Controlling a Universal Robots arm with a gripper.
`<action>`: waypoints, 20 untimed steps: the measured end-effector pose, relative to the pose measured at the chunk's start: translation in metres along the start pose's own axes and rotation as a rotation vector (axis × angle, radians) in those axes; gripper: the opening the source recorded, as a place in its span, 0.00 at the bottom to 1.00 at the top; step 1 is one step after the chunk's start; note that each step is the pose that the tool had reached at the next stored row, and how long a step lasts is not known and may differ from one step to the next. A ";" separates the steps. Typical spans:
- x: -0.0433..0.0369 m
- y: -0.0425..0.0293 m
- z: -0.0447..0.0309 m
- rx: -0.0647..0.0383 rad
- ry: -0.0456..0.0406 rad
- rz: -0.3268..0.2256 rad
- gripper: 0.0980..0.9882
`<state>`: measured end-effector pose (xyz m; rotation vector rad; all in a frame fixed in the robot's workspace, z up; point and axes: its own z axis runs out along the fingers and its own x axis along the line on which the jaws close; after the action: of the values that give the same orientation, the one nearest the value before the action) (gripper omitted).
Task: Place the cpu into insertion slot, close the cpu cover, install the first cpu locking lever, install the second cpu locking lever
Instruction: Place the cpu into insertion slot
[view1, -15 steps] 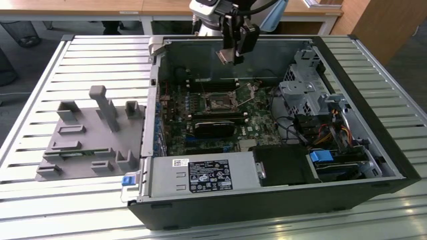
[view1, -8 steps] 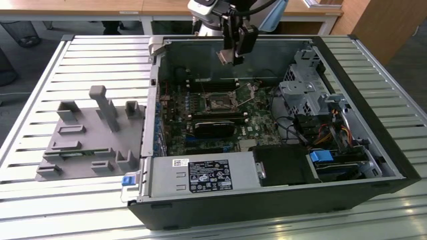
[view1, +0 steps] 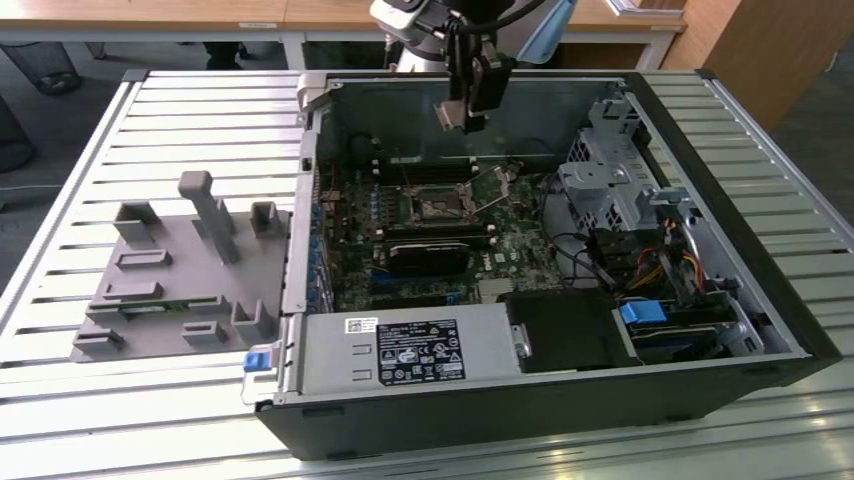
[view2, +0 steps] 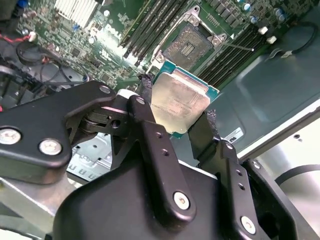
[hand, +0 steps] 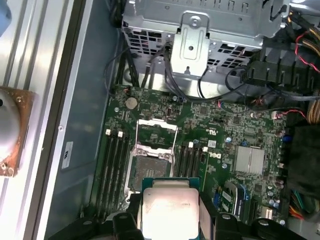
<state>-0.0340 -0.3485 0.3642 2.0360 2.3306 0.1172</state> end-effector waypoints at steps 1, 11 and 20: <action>0.0000 0.0000 0.0002 0.000 -0.0012 0.013 0.50; 0.0000 -0.0003 0.0032 -0.002 -0.0132 0.146 0.50; 0.0001 -0.0005 0.0071 -0.003 -0.0187 0.204 0.50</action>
<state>-0.0340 -0.3483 0.3571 2.2574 2.1054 0.1080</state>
